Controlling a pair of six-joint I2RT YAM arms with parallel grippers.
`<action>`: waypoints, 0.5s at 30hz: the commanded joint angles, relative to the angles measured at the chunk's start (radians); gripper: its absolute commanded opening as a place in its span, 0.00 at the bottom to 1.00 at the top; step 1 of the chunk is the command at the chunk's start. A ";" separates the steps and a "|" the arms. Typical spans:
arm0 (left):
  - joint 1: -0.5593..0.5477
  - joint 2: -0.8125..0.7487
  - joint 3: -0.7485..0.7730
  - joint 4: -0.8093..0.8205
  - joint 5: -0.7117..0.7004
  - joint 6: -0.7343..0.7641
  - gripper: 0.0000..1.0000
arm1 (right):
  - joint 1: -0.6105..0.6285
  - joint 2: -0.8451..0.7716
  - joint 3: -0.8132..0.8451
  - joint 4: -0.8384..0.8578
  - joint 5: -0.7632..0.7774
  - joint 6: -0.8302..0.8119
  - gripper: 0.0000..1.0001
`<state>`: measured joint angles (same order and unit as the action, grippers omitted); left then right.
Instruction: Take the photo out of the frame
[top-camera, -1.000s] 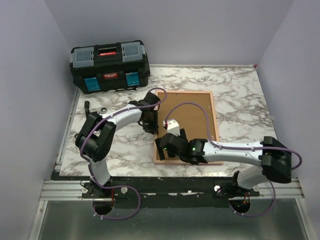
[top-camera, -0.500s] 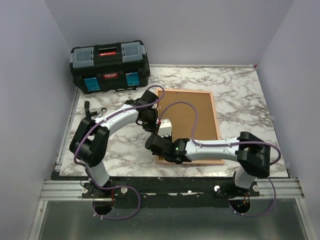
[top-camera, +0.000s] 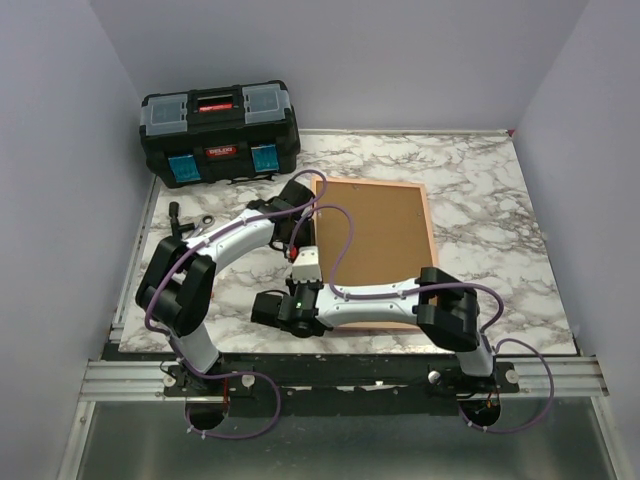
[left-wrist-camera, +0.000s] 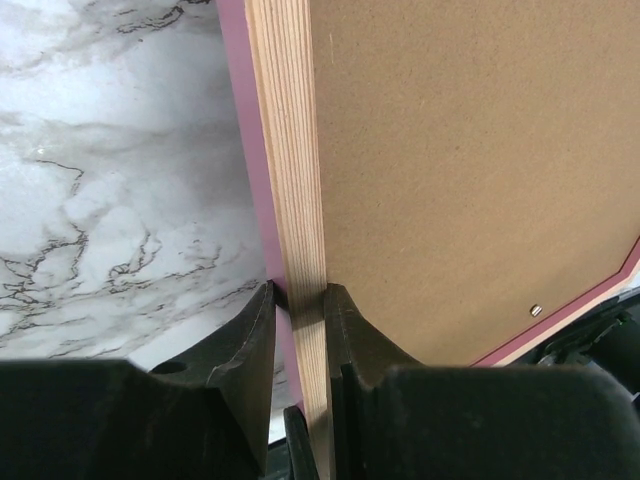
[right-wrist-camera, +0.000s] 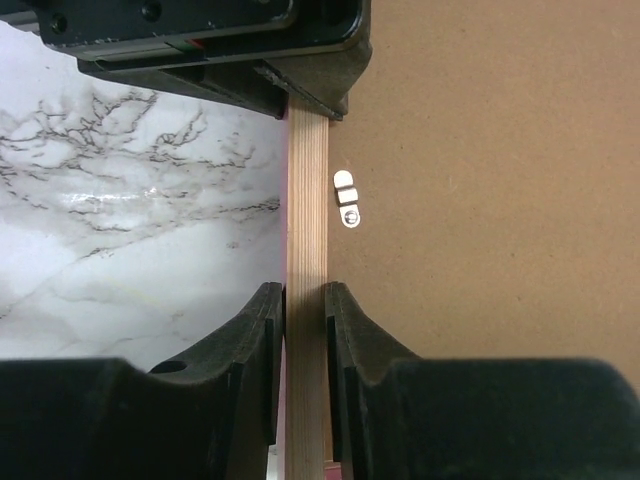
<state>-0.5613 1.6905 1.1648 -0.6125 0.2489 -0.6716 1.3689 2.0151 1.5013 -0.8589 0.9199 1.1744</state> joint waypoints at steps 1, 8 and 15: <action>-0.004 -0.061 -0.001 0.045 0.098 -0.019 0.00 | 0.008 0.033 0.026 -0.168 0.091 0.132 0.24; -0.002 -0.079 -0.009 0.059 0.097 -0.017 0.00 | 0.003 -0.077 -0.103 0.128 -0.003 -0.021 0.01; 0.033 -0.116 -0.056 0.150 0.170 -0.011 0.20 | -0.015 -0.213 -0.264 0.363 -0.094 -0.112 0.01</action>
<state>-0.5552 1.6535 1.1202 -0.5690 0.2878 -0.6785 1.3705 1.8839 1.3197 -0.6655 0.8909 1.1278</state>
